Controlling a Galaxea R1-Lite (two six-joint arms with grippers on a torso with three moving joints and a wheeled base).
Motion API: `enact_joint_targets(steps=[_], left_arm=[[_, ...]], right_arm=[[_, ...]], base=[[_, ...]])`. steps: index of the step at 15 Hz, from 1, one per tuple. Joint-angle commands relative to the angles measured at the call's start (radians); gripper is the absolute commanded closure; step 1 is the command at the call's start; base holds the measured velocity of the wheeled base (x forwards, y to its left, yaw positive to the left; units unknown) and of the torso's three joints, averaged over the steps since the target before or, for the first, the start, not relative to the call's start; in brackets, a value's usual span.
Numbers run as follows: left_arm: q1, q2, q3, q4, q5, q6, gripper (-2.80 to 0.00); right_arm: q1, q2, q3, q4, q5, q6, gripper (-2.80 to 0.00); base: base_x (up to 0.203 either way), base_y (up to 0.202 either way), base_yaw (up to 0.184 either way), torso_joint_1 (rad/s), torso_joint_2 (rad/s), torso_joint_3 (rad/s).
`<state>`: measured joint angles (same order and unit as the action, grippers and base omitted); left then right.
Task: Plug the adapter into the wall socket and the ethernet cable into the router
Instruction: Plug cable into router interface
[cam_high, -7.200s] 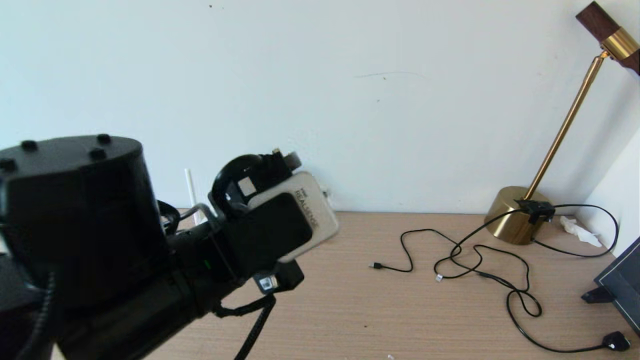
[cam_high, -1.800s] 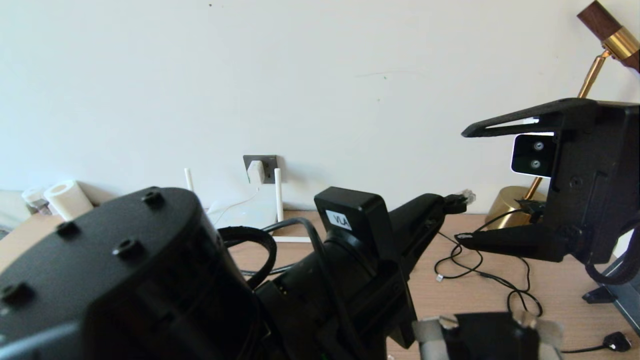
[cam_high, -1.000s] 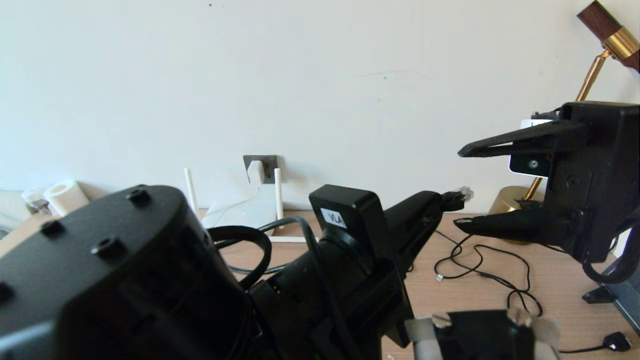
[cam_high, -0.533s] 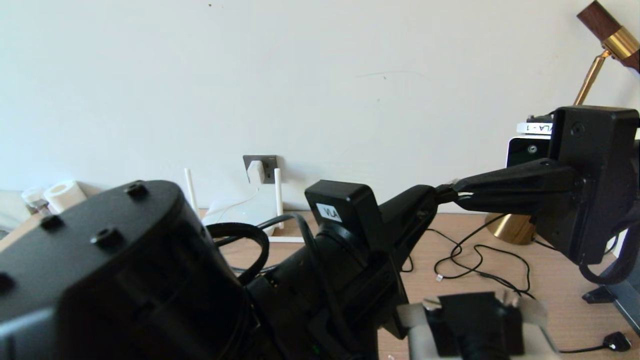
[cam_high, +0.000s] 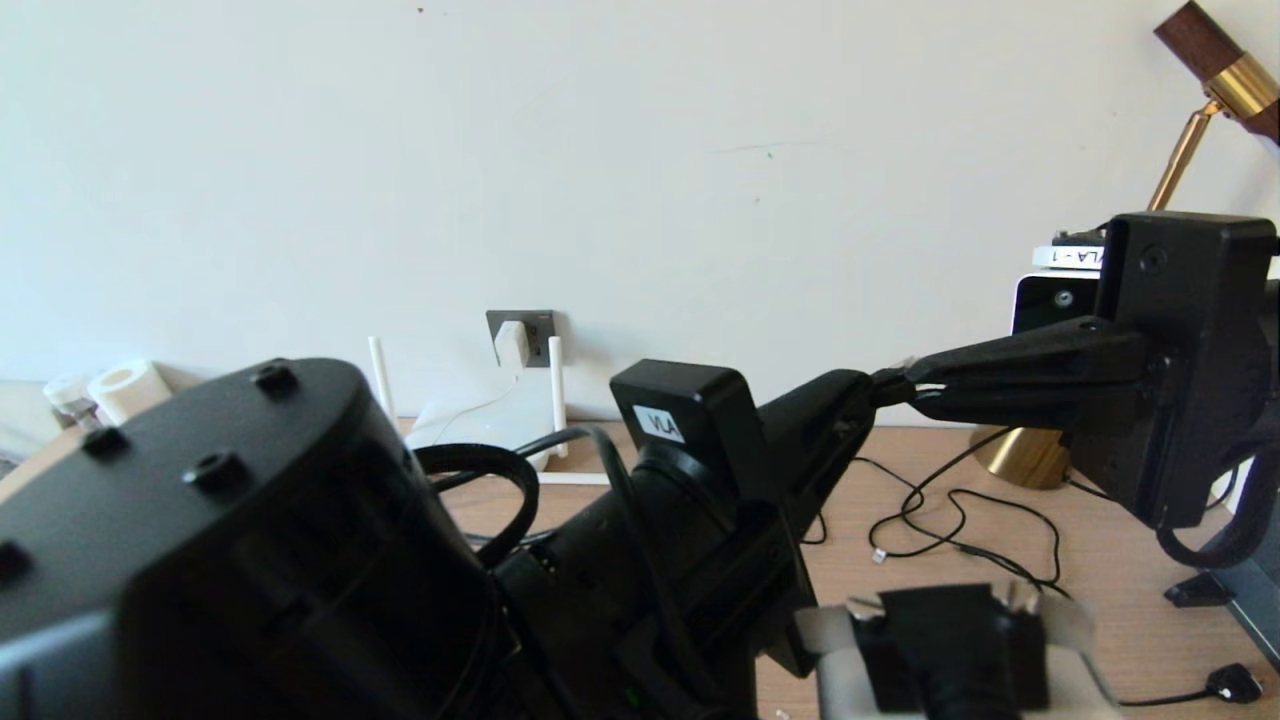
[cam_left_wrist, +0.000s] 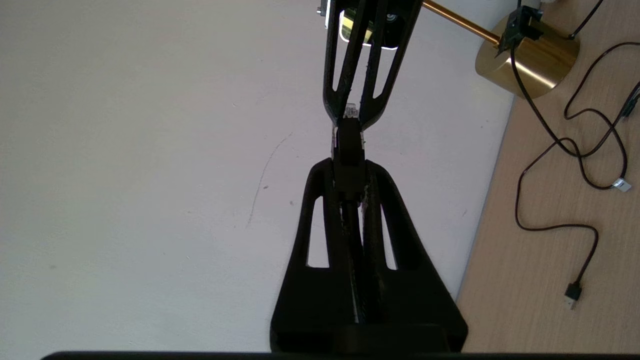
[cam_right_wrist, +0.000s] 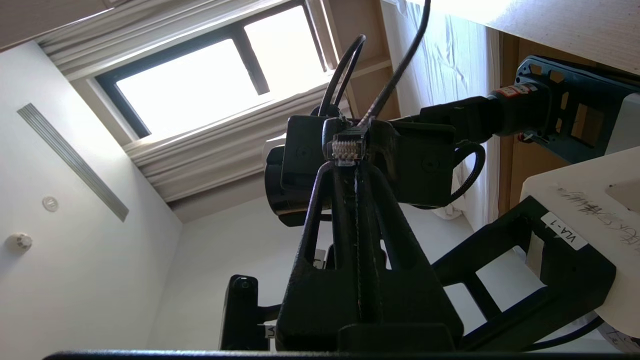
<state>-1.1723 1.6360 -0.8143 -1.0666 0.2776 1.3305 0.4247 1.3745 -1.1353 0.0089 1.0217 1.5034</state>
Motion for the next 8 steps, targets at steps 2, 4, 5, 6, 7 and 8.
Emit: enact_joint_targets(steps=[2,4,5,6,7,8], left_arm=[[0.0,-0.005,0.0,-0.019,0.001,0.009,-2.8],[0.0,-0.008,0.001,-0.019,0.0,0.009,-2.8],[0.0,-0.01,0.0,-0.02,0.0,0.009,-2.8],[0.0,-0.01,0.0,-0.02,-0.001,0.01,-2.8],[0.0,-0.012,0.0,-0.021,-0.002,0.01,-2.8],[0.0,-0.022,0.004,-0.02,-0.006,0.01,-2.8]], right_arm=[[0.0,0.0,0.002,0.002,0.006,0.011,0.0],[0.0,-0.002,0.002,0.002,0.006,0.012,0.0],[0.0,-0.003,0.002,0.002,0.006,0.012,0.0],[0.0,-0.008,0.002,0.002,0.006,0.014,0.0],[0.0,-0.01,0.002,0.003,0.006,0.014,0.0],[0.0,-0.012,0.003,0.005,0.006,0.015,0.0]], base=[[0.0,0.0,0.0,0.0,0.0,0.0],[0.0,0.0,0.0,0.0,0.0,0.0],[0.0,0.0,0.0,0.0,0.0,0.0],[0.0,0.0,0.0,0.0,0.0,0.0],[0.0,0.0,0.0,0.0,0.0,0.0],[0.0,0.0,0.0,0.0,0.0,0.0]])
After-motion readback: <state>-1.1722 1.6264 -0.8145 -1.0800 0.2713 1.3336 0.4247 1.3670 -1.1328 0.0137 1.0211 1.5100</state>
